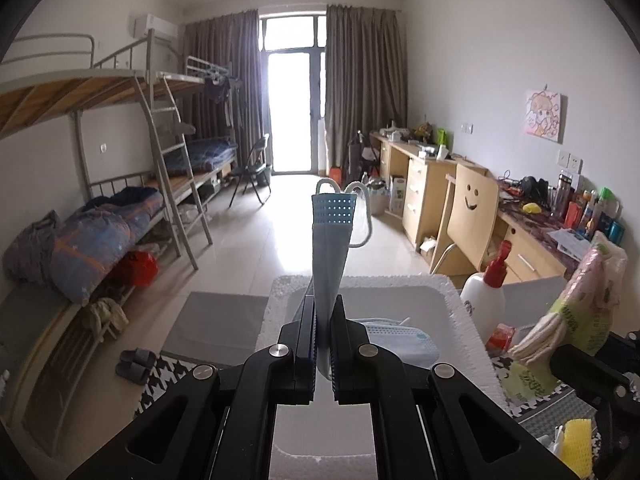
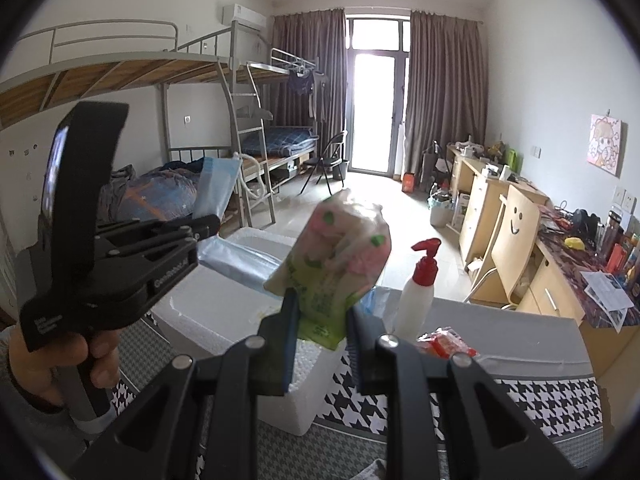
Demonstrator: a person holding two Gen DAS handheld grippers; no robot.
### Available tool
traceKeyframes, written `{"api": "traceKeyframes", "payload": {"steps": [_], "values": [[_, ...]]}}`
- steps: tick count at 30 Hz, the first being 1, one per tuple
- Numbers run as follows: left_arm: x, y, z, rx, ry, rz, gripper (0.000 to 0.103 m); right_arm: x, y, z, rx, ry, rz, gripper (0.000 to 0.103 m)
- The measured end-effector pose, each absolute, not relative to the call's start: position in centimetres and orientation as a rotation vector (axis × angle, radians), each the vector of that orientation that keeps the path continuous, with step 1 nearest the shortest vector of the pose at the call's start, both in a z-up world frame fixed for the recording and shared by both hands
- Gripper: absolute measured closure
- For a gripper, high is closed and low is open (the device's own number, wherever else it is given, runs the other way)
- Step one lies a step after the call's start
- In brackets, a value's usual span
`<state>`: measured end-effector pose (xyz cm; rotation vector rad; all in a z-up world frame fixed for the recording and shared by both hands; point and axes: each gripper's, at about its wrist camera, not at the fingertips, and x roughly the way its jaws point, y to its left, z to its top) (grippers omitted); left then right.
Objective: Organize soft objects
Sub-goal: 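Lower the mask and tissue pack into the white foam box and open both tools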
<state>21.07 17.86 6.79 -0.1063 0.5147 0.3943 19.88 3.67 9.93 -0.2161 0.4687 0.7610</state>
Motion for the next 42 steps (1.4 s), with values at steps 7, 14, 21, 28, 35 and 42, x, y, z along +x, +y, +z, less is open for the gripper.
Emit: {"api": "traceKeyframes", "payload": {"steps": [7,14,21,28,35,42], "values": [[21.1,17.8,6.7,-0.11,0.504,0.392,0.031,20.2,4.2,9.9,-0.219,0.479,0.765,0.077],[20.4,18.2,7.0,-0.129,0.487,0.37,0.001,20.4,4.7,9.5,-0.231,0.493,0.757,0.077],[19.4,18.7,7.2,-0.144,0.481,0.381,0.001,20.7,5.3,9.2,-0.241,0.495,0.768,0.077],[18.1,20.3,6.9,-0.205,0.46,0.453,0.001,21.0,6.0,8.8,-0.256,0.511,0.783,0.077],[17.4,21.4,6.9,-0.27,0.431,0.448,0.001,21.5,6.8,8.4,-0.266,0.523,0.786,0.077],[17.3,20.6,6.5,-0.171,0.45,0.49,0.001,22.0,7.8,8.0,-0.276,0.546,0.81,0.077]]}}
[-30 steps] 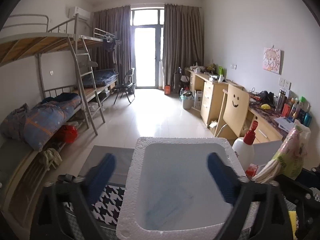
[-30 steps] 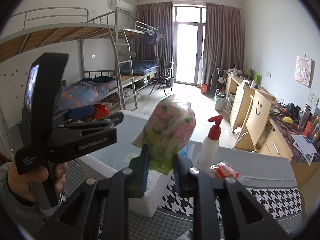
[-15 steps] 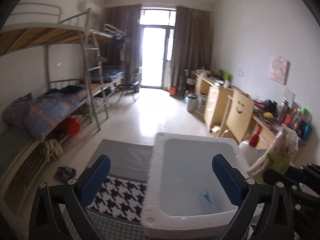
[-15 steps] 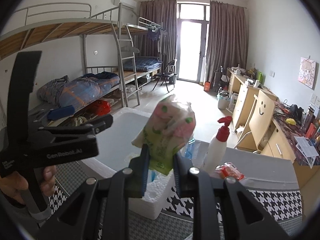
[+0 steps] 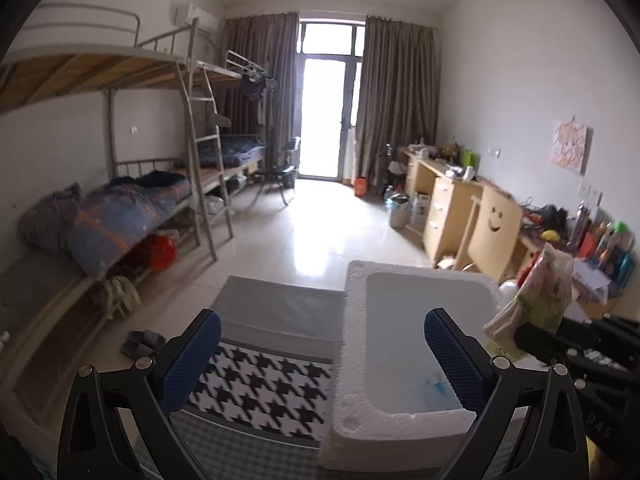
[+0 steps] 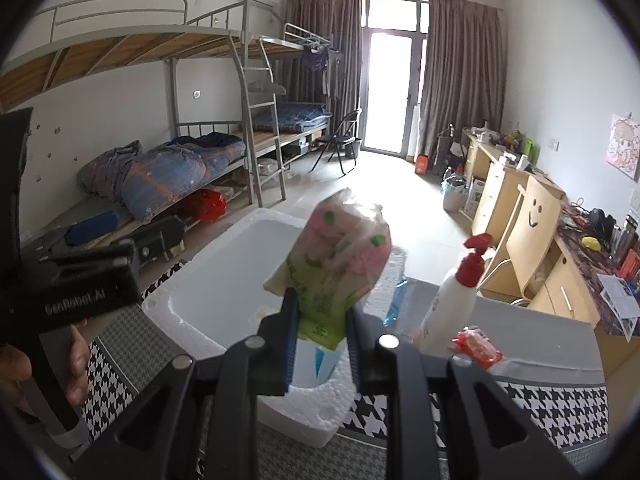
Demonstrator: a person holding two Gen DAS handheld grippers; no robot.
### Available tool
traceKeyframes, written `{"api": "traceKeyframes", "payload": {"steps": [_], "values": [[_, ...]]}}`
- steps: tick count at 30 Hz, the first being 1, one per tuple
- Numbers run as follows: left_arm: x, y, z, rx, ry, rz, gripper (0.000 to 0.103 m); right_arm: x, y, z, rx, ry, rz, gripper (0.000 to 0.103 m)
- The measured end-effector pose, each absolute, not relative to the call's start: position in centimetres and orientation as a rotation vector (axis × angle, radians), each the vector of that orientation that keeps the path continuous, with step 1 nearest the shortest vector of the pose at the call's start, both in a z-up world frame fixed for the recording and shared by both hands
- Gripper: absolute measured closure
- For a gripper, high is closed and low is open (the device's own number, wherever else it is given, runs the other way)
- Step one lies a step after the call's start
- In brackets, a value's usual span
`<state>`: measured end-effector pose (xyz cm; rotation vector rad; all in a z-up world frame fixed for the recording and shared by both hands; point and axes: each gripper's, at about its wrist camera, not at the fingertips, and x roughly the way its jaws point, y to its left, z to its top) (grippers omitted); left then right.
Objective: Organize soft objects
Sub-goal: 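Lower the mask and tissue pack into the white foam box and open both tools, then move both tools back from the foam box toward the sock and yellow net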
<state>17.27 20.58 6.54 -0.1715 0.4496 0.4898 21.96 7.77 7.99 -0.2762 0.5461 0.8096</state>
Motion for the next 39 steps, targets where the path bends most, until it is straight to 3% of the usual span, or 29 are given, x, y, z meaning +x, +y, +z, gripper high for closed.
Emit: {"api": "traceKeyframes", "payload": {"steps": [11,13,16,17,25,39], "values": [[16.2,21.3,5.5,-0.191,0.47,0.476,0.001,23.0,9.2,7.0,-0.311,0.568,0.816,0.076],[16.0,21.2,5.3,-0.18,0.474,0.491,0.001,23.2,9.5,6.8,-0.316,0.58,0.816,0.067],[15.6,21.1,5.2,-0.171,0.471,0.497,0.001,23.6,9.5,6.3,-0.311,0.609,0.82,0.044],[15.5,21.1,5.1,-0.17,0.472,0.499,0.001,23.6,9.4,6.2,-0.309,0.616,0.827,0.041],[15.1,20.9,5.2,-0.167,0.468,0.512,0.001,23.0,8.2,6.8,-0.281,0.608,0.821,0.04],[13.6,18.4,6.1,-0.132,0.452,0.473,0.001,20.8,4.6,8.3,-0.213,0.53,0.771,0.012]]}}
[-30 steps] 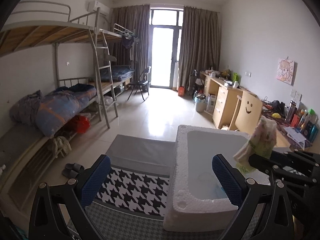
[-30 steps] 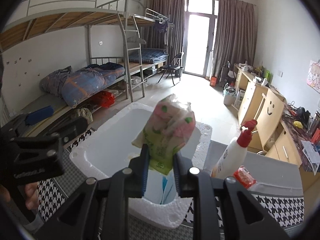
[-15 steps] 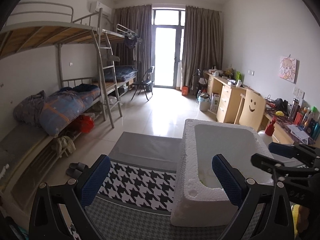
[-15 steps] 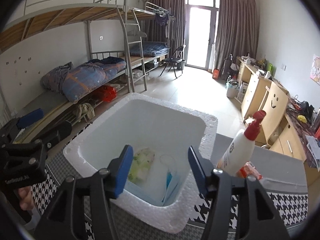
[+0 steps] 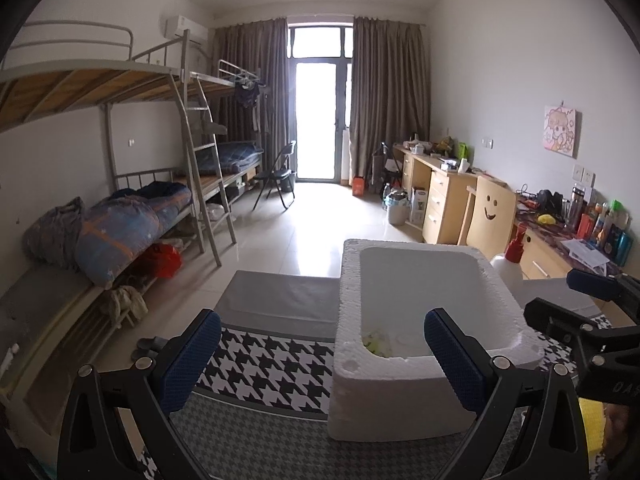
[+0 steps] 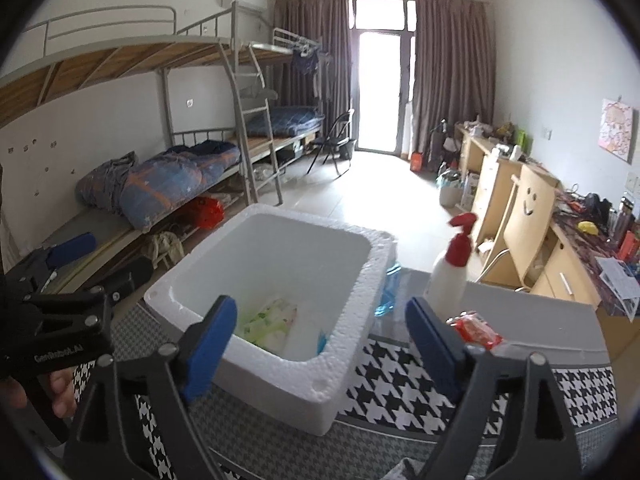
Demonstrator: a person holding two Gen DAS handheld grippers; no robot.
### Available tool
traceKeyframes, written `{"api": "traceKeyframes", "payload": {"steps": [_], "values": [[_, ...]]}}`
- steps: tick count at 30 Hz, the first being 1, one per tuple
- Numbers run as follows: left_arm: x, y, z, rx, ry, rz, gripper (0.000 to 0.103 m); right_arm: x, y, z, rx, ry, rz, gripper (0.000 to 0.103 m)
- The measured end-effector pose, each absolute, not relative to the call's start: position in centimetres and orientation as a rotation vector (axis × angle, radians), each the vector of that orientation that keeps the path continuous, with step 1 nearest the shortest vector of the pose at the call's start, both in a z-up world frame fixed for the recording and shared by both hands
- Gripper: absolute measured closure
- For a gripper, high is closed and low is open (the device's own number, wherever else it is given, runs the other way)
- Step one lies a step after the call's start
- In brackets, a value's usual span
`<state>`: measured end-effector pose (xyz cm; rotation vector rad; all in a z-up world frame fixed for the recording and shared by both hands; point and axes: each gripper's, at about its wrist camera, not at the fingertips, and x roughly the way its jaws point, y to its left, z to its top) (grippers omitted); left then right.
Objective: Organize soft objects
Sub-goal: 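Move both tools back from the foam box toward the sock and yellow net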
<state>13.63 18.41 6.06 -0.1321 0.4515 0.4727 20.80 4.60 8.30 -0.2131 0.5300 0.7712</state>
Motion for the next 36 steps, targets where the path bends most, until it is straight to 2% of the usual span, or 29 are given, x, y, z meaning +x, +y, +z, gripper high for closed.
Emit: {"api": "traceKeyframes", "payload": {"steps": [36], "values": [[10.0,11.7,7.0,-0.115,0.38,0.327,0.001,16.7,-3.2,8.8,-0.134,0.431,0.688,0.012]]}}
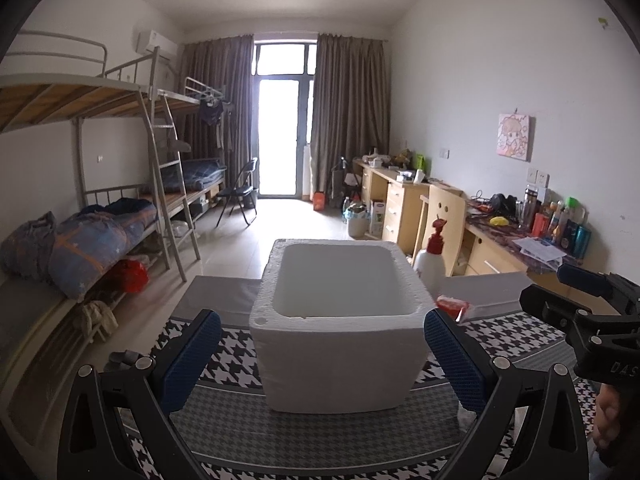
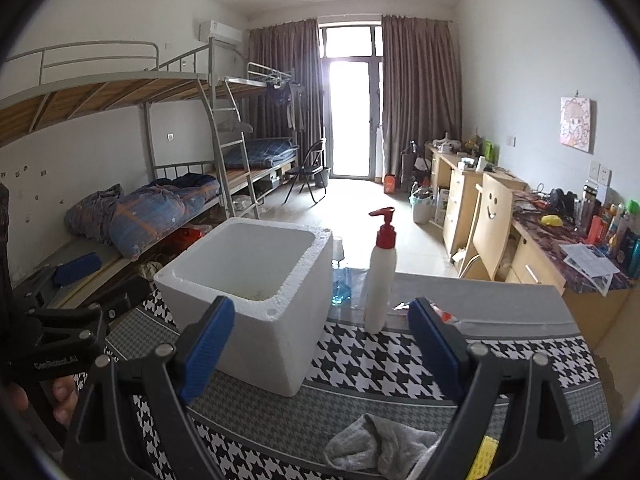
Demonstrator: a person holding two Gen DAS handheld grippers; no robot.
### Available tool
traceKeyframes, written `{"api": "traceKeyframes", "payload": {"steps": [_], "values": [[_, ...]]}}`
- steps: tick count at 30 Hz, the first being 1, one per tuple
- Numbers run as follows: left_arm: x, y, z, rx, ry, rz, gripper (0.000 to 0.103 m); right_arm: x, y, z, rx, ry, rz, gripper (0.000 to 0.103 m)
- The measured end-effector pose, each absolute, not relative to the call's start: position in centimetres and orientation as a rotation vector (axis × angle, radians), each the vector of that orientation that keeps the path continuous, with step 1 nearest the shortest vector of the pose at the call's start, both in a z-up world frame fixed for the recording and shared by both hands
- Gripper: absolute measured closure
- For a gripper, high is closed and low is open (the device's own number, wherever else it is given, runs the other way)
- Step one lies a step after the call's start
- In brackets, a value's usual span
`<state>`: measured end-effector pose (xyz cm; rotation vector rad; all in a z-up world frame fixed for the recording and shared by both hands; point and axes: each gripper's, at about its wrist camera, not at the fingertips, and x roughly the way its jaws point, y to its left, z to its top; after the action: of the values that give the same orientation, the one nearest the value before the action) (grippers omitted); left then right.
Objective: Organize soft objects
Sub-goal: 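Move both tools back from the foam box toward the sock and yellow net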
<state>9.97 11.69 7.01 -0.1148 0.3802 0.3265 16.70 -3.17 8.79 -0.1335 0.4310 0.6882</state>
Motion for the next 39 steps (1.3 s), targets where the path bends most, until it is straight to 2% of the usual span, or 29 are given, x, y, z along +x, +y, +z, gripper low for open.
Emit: {"api": "traceKeyframes", "payload": {"steps": [17,39], "values": [[8.2,9.1,7.6,-0.114,0.347,0.237,0.001,13.9,-7.2,9.0,-0.099,0.377,0.629,0.012],[7.4,5.6,5.1,-0.1,0.336,0.18,0.001,11.6,-10.3,7.2,-0.087,0.365,0.558,0.012]]}}
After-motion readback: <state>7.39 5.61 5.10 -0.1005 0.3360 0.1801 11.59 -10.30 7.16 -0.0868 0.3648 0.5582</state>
